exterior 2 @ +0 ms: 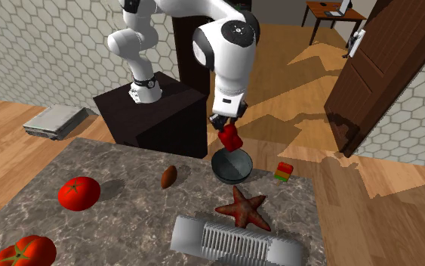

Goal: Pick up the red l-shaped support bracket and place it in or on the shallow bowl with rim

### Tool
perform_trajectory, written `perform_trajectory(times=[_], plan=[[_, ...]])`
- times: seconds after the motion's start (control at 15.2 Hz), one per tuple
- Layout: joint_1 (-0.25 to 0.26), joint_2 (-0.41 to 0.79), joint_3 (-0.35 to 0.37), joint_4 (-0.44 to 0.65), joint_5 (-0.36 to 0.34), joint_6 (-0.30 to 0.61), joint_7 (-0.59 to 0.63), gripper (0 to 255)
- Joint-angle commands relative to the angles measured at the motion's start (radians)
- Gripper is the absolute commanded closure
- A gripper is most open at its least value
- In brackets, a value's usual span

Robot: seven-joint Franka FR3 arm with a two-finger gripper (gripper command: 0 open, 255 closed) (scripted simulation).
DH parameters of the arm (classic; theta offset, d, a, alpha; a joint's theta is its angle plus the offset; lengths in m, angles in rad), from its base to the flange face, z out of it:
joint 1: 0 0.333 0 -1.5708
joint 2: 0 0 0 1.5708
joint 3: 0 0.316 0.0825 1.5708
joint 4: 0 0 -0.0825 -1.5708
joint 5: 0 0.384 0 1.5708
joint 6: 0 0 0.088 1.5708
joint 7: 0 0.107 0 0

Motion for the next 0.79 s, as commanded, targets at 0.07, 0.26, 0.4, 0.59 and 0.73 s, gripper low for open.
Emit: perform_trajectory(times=[0.07, 0.26, 0.4, 0.59, 0.73], plan=[[-0.001, 0.058, 0.008, 0.075, 0.007, -0.015, 0.014, 255], [0.0, 0.068, 0.009, 0.052, 0.01, 0.018, 0.008, 255], [0.001, 0.076, 0.01, 0.038, 0.012, 0.04, 0.004, 255], [0.001, 0.09, 0.012, 0.02, 0.015, 0.07, -0.002, 255], [0.002, 0.1, 0.013, 0.009, 0.018, 0.09, -0.005, 255]])
